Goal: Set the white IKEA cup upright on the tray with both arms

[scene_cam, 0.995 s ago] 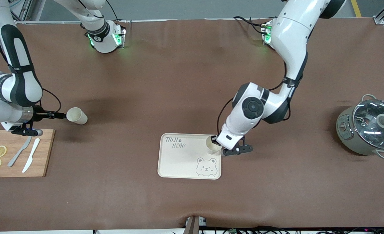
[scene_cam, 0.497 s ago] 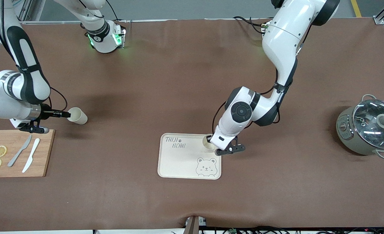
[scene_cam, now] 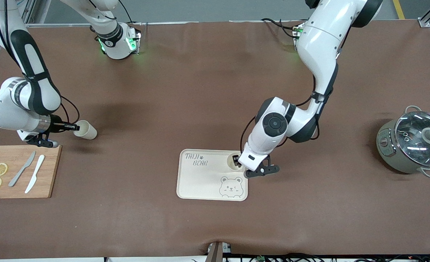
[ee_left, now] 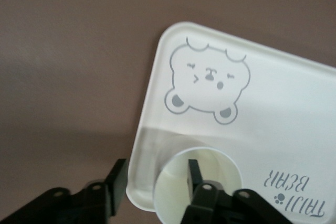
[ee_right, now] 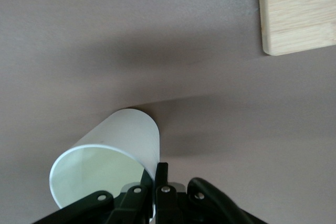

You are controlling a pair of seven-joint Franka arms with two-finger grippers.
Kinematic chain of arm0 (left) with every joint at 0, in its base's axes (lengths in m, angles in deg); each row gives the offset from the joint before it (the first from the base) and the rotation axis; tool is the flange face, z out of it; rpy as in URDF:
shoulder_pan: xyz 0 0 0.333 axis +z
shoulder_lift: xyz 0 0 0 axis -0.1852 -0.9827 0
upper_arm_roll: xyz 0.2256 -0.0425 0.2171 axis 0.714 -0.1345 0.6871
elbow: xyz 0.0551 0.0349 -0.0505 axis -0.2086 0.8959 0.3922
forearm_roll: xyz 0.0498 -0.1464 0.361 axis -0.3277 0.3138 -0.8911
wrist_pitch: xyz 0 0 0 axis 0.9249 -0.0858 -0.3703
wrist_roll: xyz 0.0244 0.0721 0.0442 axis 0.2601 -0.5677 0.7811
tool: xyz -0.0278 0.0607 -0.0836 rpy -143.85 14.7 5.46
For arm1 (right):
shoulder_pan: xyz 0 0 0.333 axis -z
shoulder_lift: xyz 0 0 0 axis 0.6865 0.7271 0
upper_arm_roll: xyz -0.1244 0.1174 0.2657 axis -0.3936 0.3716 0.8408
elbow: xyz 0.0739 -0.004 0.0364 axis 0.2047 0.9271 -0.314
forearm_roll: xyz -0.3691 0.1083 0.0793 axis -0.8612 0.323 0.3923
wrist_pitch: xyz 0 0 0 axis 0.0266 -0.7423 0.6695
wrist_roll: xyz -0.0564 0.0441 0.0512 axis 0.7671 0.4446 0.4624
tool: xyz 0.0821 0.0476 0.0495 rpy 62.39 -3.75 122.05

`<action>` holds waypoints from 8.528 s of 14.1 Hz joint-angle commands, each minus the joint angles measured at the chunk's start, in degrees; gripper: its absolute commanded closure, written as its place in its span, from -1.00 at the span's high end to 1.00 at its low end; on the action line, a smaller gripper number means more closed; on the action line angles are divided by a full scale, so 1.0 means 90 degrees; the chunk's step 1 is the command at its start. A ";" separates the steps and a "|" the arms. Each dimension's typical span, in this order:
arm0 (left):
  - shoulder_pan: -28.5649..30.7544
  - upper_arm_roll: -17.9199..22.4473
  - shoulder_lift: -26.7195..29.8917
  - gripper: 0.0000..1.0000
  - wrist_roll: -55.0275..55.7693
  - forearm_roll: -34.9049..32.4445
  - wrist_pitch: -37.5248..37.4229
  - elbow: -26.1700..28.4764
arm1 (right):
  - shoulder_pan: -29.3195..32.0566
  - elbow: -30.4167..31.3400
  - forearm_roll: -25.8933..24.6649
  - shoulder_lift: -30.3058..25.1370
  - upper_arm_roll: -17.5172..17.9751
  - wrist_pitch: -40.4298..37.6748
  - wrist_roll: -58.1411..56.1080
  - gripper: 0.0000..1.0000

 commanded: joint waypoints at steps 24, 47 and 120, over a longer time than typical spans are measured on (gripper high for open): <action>0.3221 -0.0002 0.3951 1.00 -0.3243 -0.0790 -0.4245 0.0084 | -0.1844 -0.4829 0.0240 0.1216 0.0047 -0.2948 0.2410 -1.00; 0.2732 0.0613 0.5438 1.00 -0.4259 -0.0682 -0.5749 0.0836 | -0.4569 -0.5221 0.1041 0.3054 0.0037 -0.0585 0.6720 -1.00; 0.2830 0.0359 0.5379 1.00 -0.4992 -0.0292 -0.5661 0.0690 | -0.1083 -0.3921 -0.0814 -0.2278 -0.0148 -0.4149 0.0607 1.00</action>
